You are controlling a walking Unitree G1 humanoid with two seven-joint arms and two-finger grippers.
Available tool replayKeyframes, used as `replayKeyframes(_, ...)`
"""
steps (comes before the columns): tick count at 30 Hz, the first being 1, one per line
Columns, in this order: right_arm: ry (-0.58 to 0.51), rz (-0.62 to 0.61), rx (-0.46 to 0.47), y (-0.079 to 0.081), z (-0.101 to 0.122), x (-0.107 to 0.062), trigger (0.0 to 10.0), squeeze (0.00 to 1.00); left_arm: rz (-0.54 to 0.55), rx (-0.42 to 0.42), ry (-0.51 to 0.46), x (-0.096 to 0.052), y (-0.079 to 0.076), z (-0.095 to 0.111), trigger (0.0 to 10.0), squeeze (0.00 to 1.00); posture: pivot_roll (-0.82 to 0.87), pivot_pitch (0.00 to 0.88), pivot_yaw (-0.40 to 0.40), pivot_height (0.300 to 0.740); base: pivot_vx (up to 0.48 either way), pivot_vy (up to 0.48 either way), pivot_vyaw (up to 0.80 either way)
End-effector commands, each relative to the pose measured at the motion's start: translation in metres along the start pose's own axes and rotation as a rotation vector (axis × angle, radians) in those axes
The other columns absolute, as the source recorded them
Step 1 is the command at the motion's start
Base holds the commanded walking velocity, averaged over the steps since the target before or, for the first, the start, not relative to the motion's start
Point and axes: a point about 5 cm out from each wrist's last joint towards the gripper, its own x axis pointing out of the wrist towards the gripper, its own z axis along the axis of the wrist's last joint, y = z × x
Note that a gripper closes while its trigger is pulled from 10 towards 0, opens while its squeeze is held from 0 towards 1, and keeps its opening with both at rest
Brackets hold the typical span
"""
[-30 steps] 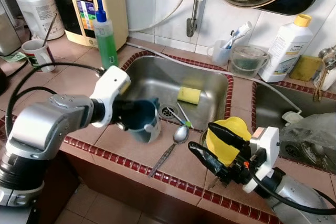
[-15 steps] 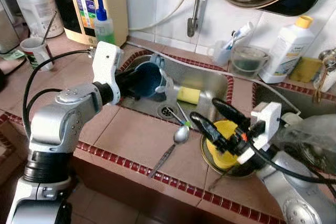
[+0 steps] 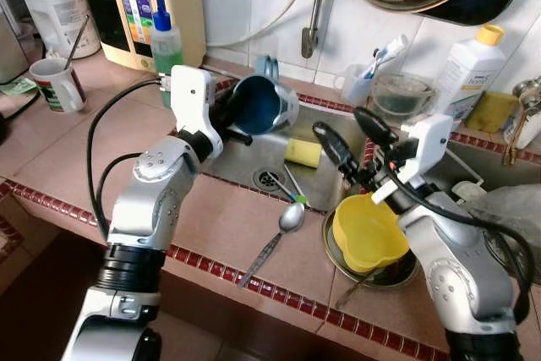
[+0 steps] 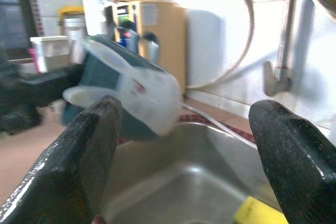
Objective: Kitchen organization
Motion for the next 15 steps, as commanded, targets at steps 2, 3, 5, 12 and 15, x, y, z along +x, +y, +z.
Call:
replayKeyframes(2, -0.057, -0.162, -0.037, -0.019, 0.004, 0.011, 10.0, 0.00, 0.061, 0.014, -0.046, 0.004, 0.005, 0.001, 10.0, 0.00, 0.04, 0.000, -0.056, 0.740, 0.000, 0.000, 0.00)
replayKeyframes(3, -0.064, -0.177, -0.039, -0.020, 0.005, 0.012, 10.0, 0.00, 0.068, 0.021, -0.053, 0.003, 0.006, 0.000, 10.0, 0.00, 0.04, 0.000, -0.056, 0.740, 0.000, 0.000, 0.00)
replayKeyframes(5, -0.073, -0.205, -0.043, -0.023, 0.005, 0.013, 10.0, 0.00, 0.074, 0.018, -0.071, 0.002, 0.006, 0.001, 10.0, 0.00, 0.04, 0.000, -0.057, 0.740, 0.000, 0.000, 0.00)
replayKeyframes(12, -0.178, -0.396, -0.066, -0.036, 0.007, 0.014, 10.0, 0.00, 0.141, -0.010, -0.186, -0.020, 0.015, -0.001, 10.0, 0.00, 0.06, 0.000, -0.059, 0.740, 0.000, 0.000, 0.00)
replayKeyframes(15, -0.198, -0.430, -0.088, -0.036, 0.005, 0.012, 10.0, 0.00, 0.172, -0.028, -0.206, -0.026, 0.018, -0.002, 10.0, 0.00, 0.06, 0.000, -0.062, 0.740, 0.000, 0.000, 0.00)
